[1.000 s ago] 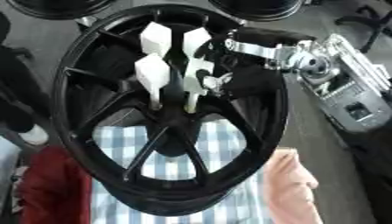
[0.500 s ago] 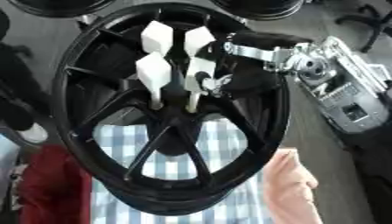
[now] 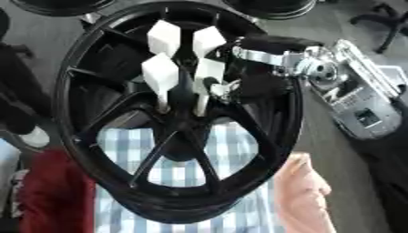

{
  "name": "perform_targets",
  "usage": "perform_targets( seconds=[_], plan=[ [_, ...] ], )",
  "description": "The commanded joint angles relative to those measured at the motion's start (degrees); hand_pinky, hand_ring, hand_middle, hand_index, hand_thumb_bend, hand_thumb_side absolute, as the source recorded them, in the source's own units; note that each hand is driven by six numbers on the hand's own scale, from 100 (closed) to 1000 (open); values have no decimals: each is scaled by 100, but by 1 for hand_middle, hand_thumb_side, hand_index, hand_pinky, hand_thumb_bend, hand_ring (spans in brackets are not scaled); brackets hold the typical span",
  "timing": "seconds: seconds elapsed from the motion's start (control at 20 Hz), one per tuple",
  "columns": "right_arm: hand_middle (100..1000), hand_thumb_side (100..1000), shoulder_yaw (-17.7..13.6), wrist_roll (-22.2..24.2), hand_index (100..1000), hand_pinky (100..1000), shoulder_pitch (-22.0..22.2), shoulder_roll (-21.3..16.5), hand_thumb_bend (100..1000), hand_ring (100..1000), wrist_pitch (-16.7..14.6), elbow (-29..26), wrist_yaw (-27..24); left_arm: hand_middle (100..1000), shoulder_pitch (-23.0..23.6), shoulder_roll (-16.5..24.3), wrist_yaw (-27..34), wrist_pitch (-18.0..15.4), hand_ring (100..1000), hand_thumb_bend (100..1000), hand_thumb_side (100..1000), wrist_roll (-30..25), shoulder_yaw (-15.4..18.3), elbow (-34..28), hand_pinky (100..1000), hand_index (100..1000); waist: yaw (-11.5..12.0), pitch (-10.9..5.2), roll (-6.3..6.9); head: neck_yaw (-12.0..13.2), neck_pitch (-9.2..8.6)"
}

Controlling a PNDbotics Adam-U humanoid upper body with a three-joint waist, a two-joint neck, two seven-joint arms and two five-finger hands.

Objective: Pull the pin out of the wheel hub.

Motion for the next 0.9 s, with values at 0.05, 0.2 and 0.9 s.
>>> perform_targets(
  seconds=[0.05,0.2,0.9],
  plan=[
    [747,773,-43,-13,893,722,-41,-83,100,774,-20,-2,60,735,-61,156,-15,13,909,100,790,11,47,-80,814,768,9,-67,22,-32,-9],
    [746,758,-40,-25,891,719,-35,-73,100,772,-21,18,89,734,-70,157,-13,17,909,100,788,13,45,-87,814,767,17,-65,12,-38,-9],
    [715,719,-26,-69,864,696,5,-23,100,747,-28,92,164,730,-72,157,-9,42,910,100,793,15,47,-101,816,767,42,-38,-23,-49,-9]
  ],
)
